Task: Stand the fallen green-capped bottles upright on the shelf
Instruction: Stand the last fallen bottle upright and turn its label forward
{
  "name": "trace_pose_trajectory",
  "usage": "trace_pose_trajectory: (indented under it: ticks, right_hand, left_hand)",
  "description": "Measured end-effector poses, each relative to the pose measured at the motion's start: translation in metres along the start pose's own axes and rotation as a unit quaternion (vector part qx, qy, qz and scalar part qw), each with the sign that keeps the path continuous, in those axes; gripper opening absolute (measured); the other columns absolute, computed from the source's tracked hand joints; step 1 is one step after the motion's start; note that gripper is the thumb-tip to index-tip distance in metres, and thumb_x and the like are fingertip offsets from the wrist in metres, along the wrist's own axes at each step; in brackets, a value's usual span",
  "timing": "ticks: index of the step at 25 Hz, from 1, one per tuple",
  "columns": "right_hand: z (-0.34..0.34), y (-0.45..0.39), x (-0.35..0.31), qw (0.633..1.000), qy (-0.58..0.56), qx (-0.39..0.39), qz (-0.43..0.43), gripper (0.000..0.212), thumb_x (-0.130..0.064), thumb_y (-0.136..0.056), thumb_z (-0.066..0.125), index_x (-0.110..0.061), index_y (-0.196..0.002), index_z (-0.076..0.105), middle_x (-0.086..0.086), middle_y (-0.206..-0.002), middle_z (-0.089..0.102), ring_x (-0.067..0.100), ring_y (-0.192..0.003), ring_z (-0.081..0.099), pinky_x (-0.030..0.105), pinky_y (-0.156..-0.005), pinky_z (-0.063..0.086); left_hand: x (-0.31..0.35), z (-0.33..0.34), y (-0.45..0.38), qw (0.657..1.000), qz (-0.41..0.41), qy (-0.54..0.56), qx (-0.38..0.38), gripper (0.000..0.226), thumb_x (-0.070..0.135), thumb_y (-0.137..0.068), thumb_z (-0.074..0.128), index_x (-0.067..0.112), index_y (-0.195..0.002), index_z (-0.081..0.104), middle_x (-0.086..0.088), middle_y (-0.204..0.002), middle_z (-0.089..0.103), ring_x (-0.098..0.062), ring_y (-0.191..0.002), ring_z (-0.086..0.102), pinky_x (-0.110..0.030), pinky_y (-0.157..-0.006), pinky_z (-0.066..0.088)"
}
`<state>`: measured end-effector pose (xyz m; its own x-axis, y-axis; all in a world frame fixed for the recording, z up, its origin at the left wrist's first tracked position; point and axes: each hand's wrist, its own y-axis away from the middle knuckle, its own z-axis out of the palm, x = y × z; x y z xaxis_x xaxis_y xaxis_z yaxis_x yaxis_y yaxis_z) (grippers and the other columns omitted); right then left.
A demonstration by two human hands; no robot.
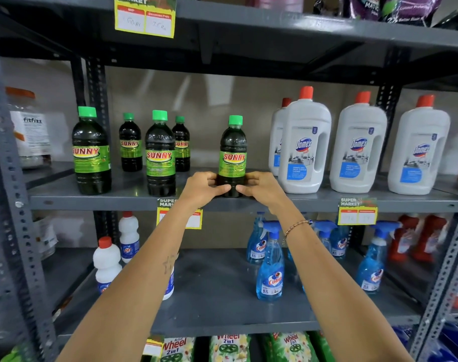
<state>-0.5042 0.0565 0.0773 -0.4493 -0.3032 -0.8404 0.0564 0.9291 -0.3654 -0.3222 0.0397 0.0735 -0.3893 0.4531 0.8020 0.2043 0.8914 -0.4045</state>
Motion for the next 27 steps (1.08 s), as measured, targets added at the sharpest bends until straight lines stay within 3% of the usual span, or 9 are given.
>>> trace_pose_trajectory:
  ticks: [17, 22, 27]
  right_hand:
    - [-0.003, 0.0, 0.004, 1.0, -0.028, 0.011, 0.006, 0.041, -0.006, -0.082, 0.071, -0.003, -0.122, 0.061, 0.013, -0.119, 0.068, 0.022, -0.111, 0.064, 0.041, -0.101, 0.05]
    - [-0.003, 0.003, 0.006, 0.999, -0.032, 0.022, 0.004, 0.038, -0.005, -0.083, 0.07, -0.004, -0.12, 0.063, 0.012, -0.116, 0.07, 0.022, -0.109, 0.065, 0.042, -0.101, 0.05]
    - [-0.002, 0.009, 0.004, 1.0, -0.027, 0.015, -0.006, 0.038, -0.005, -0.084, 0.068, -0.005, -0.122, 0.062, 0.01, -0.118, 0.069, 0.02, -0.11, 0.064, 0.04, -0.102, 0.049]
  left_hand:
    - [0.002, 0.01, 0.004, 0.999, 0.026, -0.036, 0.029, 0.039, 0.021, -0.085, 0.07, 0.012, -0.122, 0.063, -0.003, -0.118, 0.068, -0.012, -0.11, 0.062, -0.021, -0.092, 0.043]
    - [0.001, 0.014, 0.005, 0.998, 0.038, -0.038, 0.037, 0.038, 0.021, -0.083, 0.072, 0.013, -0.119, 0.065, -0.003, -0.117, 0.069, -0.011, -0.109, 0.063, -0.026, -0.096, 0.046]
    - [0.003, 0.018, 0.014, 0.995, 0.048, -0.059, 0.057, 0.036, 0.021, -0.087, 0.068, 0.011, -0.122, 0.064, -0.004, -0.116, 0.068, -0.008, -0.105, 0.061, 0.001, -0.071, 0.039]
